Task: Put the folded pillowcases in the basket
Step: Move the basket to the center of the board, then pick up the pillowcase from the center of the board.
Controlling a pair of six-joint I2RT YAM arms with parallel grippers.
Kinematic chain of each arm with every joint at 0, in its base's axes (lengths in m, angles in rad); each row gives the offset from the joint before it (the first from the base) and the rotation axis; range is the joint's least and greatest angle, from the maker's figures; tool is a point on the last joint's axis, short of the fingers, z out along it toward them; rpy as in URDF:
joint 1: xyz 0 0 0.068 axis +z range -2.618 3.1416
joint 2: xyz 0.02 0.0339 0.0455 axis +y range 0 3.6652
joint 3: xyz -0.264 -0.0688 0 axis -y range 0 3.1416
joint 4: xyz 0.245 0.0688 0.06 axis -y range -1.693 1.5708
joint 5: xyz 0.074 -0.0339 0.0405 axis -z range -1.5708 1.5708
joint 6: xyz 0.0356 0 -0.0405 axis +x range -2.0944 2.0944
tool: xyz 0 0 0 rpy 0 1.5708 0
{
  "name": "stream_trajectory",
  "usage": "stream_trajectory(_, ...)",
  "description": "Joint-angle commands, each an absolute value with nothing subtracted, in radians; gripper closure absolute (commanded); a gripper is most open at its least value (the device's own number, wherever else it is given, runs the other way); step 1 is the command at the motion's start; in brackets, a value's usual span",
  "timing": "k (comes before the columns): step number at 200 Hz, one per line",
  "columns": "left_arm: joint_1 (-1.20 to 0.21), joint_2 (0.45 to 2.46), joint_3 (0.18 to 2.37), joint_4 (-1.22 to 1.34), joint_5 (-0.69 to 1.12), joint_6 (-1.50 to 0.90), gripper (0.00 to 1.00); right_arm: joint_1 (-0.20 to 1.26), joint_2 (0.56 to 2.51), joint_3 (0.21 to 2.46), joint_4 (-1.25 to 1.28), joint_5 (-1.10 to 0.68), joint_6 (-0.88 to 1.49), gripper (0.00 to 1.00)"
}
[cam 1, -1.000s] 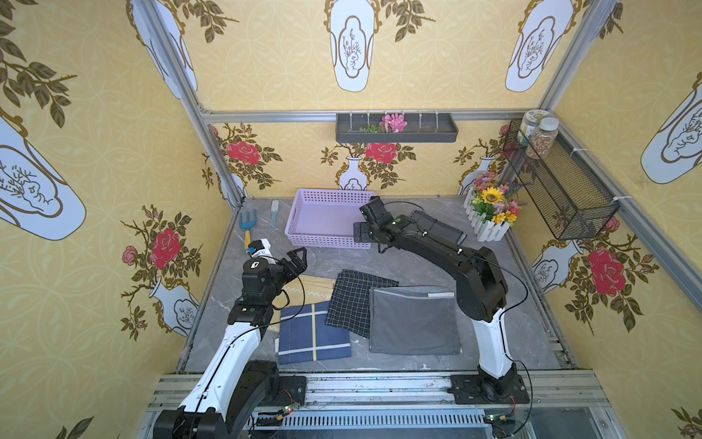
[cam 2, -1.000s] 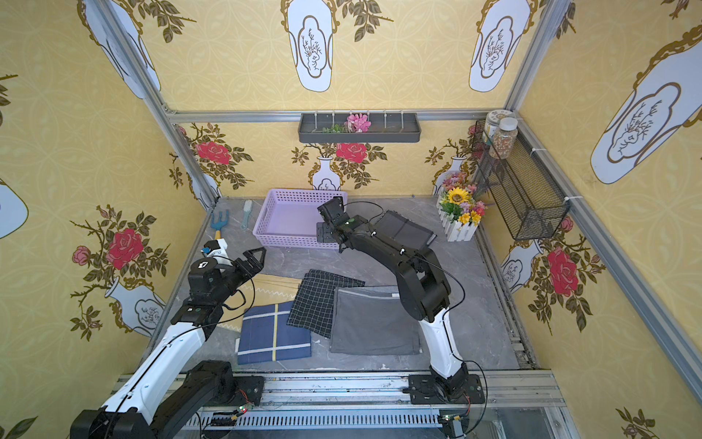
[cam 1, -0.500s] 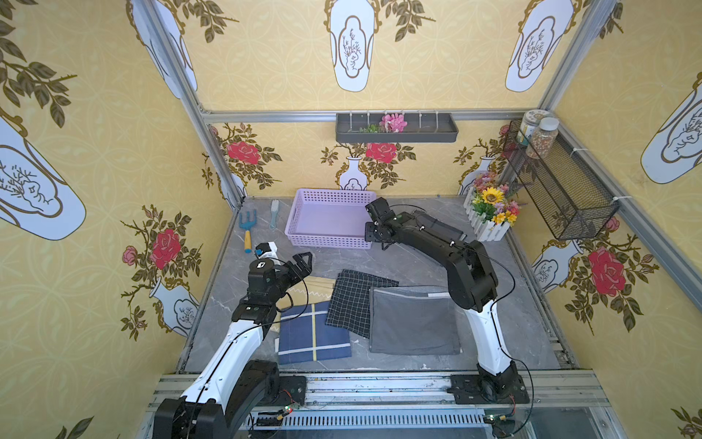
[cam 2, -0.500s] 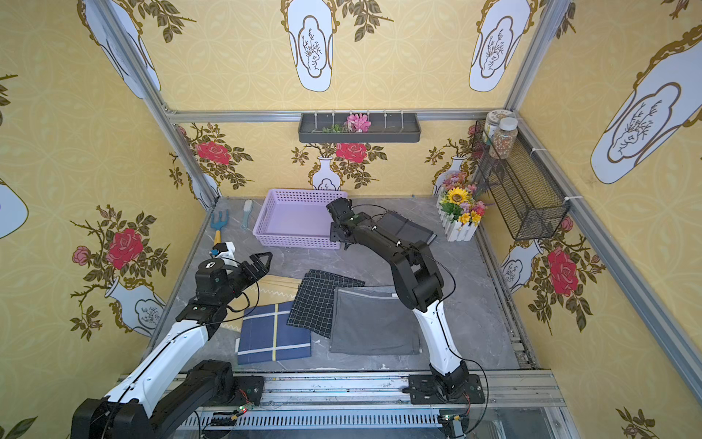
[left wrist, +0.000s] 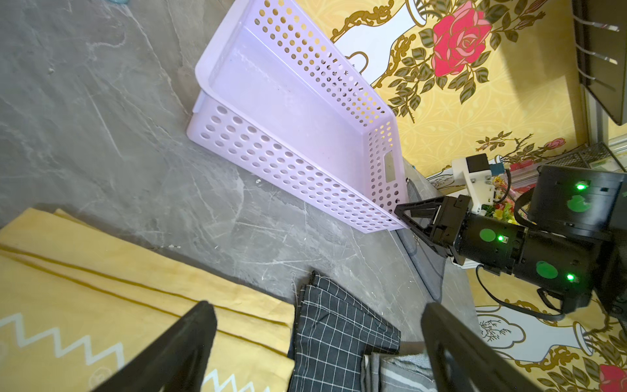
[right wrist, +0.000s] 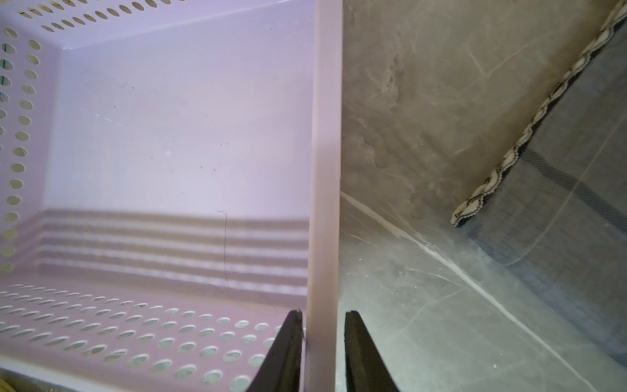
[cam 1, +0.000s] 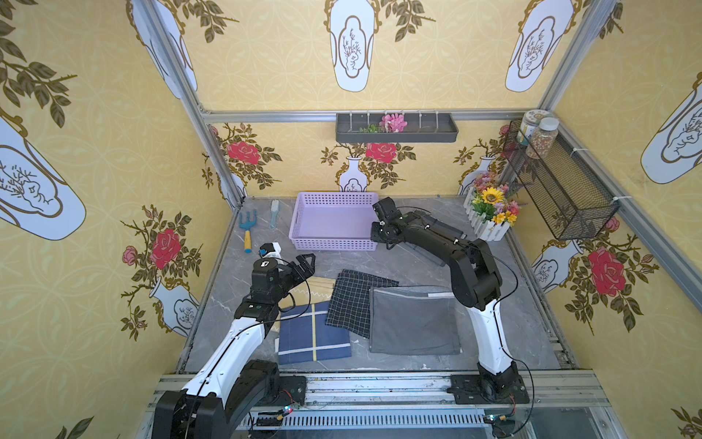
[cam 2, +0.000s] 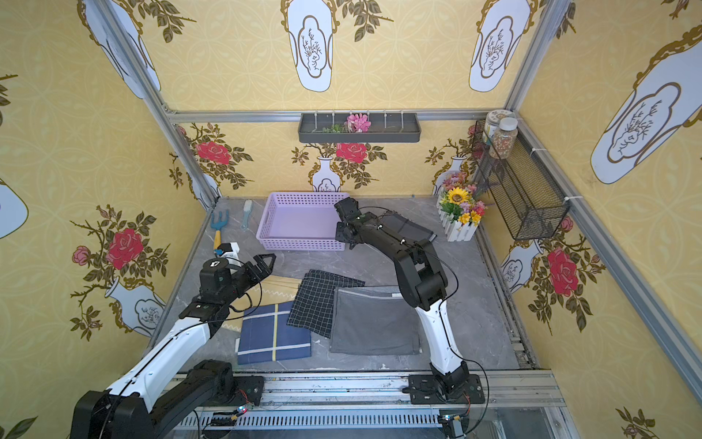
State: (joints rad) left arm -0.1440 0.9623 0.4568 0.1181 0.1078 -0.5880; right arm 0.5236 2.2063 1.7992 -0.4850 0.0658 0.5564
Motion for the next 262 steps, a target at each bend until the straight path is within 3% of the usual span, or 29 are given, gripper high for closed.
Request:
stream_trajectory(1, -0.159, 0.971, 0.467, 0.121, 0.107, -0.595, 0.00, 0.519, 2.175, 1.761, -0.521, 0.059, 0.553, 0.76)
stream_trajectory(56, -0.305, 1.005, 0.502, 0.121, 0.079, -0.591, 0.00, 0.511, 2.083, 1.636, -0.520, 0.061, 0.535, 0.80)
stream_trajectory(110, -0.498, 1.074, 0.509, 0.157, 0.051, -0.631, 0.00, 0.506, 1.992, 1.551, -0.518, 0.078, 0.522, 0.75)
stream_trajectory(129, -0.558, 1.114, 0.508, 0.184, 0.057, -0.646, 0.00, 0.505, 1.963, 1.529, -0.515, 0.082, 0.521, 0.64)
stream_trajectory(165, -0.645, 1.216, 0.511, 0.257, 0.095, -0.679, 0.02, 0.502, 1.869, 1.452, -0.466, 0.060, 0.506, 0.34)
stream_trajectory(206, -0.715, 1.359, 0.523, 0.325, 0.146, -0.712, 0.06, 0.479, 1.677, 1.245, -0.368, 0.025, 0.491, 0.25)
stream_trajectory(225, -0.747, 1.397, 0.523, 0.335, 0.143, -0.719, 0.09, 0.460, 1.562, 1.125, -0.331, 0.036, 0.477, 0.01)
stream_trajectory(262, -0.780, 1.463, 0.536, 0.341, 0.162, -0.719, 0.15, 0.414, 1.330, 0.914, -0.322, 0.054, 0.458, 0.03)
